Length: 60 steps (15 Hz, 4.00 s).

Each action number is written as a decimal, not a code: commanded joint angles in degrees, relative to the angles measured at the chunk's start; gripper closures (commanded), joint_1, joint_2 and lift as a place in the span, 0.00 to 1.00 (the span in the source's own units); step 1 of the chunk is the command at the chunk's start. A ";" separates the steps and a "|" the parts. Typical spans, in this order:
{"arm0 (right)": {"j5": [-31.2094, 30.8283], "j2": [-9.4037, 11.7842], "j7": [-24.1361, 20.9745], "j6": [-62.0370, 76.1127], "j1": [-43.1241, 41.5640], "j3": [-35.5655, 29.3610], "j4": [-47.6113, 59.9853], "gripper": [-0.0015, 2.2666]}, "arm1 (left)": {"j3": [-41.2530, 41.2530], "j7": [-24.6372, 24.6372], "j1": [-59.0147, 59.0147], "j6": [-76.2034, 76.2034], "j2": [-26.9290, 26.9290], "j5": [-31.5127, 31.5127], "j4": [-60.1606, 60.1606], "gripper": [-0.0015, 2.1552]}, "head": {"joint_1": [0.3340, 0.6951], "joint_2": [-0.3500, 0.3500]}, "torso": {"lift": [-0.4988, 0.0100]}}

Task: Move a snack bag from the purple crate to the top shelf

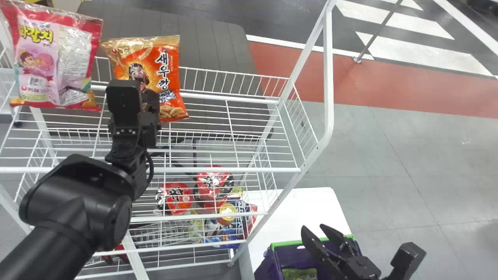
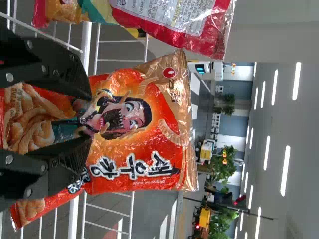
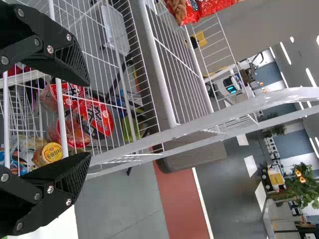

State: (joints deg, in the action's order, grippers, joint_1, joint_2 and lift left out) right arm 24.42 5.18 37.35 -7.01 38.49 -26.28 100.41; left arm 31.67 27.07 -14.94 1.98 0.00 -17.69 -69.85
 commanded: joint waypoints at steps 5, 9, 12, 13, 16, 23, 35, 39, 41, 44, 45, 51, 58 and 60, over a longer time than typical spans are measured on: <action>-0.77 0.01 0.00 0.20 -0.96 1.58 -0.83 0.18 | -0.11 0.53 4.21 1.15 -0.15 3.63 -5.65 0.48 | 1.00 0.00 | 0.98; -0.86 0.01 0.00 0.55 -1.14 1.84 -0.92 0.18 | -0.38 0.53 5.36 1.32 -0.15 3.98 -7.41 0.48 | 1.00 0.00 | 0.98; -0.86 0.01 0.00 0.55 -1.05 1.76 -0.92 0.18 | -2.05 -0.17 5.09 0.97 -0.15 3.98 -7.06 0.48 | 1.00 0.00 | 0.98; -0.86 0.01 0.00 0.55 -1.05 1.76 -0.92 0.18 | -2.75 -0.43 4.92 0.27 -0.15 4.07 -6.71 0.48 | 1.00 0.00 | 0.98; -0.86 0.01 0.00 0.55 -1.05 2.02 -0.92 0.18 | -4.60 -1.67 4.74 -0.26 -0.15 3.89 -5.91 0.48 | 1.00 0.00 | 0.98; -0.77 0.01 0.00 0.90 -1.05 2.46 -0.92 0.18 | -5.21 -4.39 2.10 -8.87 -0.15 0.20 1.82 0.48 | 1.00 0.03 | 0.98; -0.86 0.01 0.00 1.25 -0.70 2.46 -0.57 0.18 | -4.51 -5.97 1.49 -10.46 -0.15 -2.88 4.72 0.14 | 1.00 0.03 | 0.98; -0.86 0.09 0.00 1.43 -0.08 2.55 0.14 0.18 | -4.42 -5.97 2.02 -10.46 -0.15 -2.88 4.72 0.06 | 1.00 0.03 | 0.98; -0.77 0.01 0.44 1.43 0.09 2.46 0.14 0.18 | -4.33 -5.97 2.28 -10.63 -0.15 -2.79 4.63 0.06 | 1.00 0.03 | 0.98; -0.77 0.09 0.44 1.43 0.09 2.46 0.14 0.18 | -4.16 -5.80 3.34 -12.21 -0.15 -2.17 3.75 0.06 | 1.00 0.03 | 0.98; -0.86 0.01 0.44 1.43 0.09 2.46 0.14 0.18 | -4.60 -5.44 4.04 -12.21 -0.15 -0.77 3.23 0.06 | 1.00 0.03 | 0.98; -0.86 0.09 0.35 1.25 -0.79 2.55 -0.39 0.18 | -6.27 -4.30 12.12 0.09 -0.15 5.74 -16.46 0.06 | 1.00 0.01 | 0.98; -4.20 0.01 -0.61 6.17 -3.07 3.95 3.30 0.02 | -10.66 -5.44 34.80 16.79 5.98 16.90 -50.21 0.06 | 1.00 0.00 | 0.98; -4.99 0.01 -2.81 6.17 -2.02 5.36 7.70 0.03 | -14.62 -4.74 42.53 13.98 8.00 17.34 -55.31 0.06 | 1.00 0.04 | 0.98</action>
State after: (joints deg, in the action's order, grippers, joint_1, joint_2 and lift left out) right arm 20.03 5.20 35.68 -0.93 35.68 -21.97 104.78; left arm 19.81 22.02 21.77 18.22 6.49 -0.64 -121.20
